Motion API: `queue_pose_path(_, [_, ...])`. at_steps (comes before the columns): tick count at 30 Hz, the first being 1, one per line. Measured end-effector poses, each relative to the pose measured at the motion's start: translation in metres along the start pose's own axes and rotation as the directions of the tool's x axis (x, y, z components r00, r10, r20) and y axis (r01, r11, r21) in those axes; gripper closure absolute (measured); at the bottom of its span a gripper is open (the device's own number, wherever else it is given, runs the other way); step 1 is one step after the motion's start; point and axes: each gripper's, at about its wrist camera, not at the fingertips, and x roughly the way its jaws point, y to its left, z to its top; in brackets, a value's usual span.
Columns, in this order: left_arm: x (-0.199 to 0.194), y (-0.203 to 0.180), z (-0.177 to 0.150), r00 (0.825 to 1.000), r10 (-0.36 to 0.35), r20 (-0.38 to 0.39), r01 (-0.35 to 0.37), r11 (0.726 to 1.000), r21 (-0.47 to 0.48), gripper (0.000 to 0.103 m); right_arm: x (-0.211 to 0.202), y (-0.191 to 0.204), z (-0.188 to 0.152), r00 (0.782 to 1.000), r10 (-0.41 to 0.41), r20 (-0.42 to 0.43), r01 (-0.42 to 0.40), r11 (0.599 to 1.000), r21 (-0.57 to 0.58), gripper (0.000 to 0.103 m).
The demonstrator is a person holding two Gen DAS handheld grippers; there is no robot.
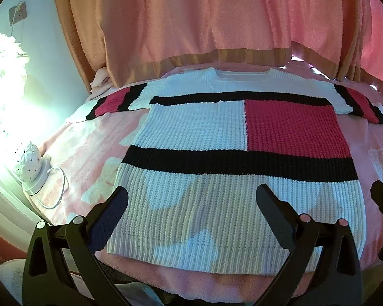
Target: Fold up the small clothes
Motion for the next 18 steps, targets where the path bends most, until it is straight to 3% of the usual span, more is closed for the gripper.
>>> queue_pose_path(18, [0.0013, 0.0007, -0.0022, 1.000, -0.005, -0.002, 0.005, 1.000, 0.000, 0.005, 0.0006, 0.0011, -0.0015, 1.000, 0.003, -0.001, -0.003, 1.000, -0.007, 0.005])
